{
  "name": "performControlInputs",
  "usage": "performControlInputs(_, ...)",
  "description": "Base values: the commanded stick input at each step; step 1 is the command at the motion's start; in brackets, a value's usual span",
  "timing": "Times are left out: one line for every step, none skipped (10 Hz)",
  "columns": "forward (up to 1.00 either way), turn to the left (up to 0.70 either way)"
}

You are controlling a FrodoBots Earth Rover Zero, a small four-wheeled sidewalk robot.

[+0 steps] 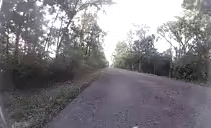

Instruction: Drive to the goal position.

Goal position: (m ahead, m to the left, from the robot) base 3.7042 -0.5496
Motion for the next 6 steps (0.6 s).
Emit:
performControlInputs(0.05, 0.00)
performControlInputs(0.05, 0.00)
performControlInputs(0.05, 0.00)
performControlInputs(0.05, 0.00)
performControlInputs(0.05, 0.00)
performControlInputs(0.05, 0.00)
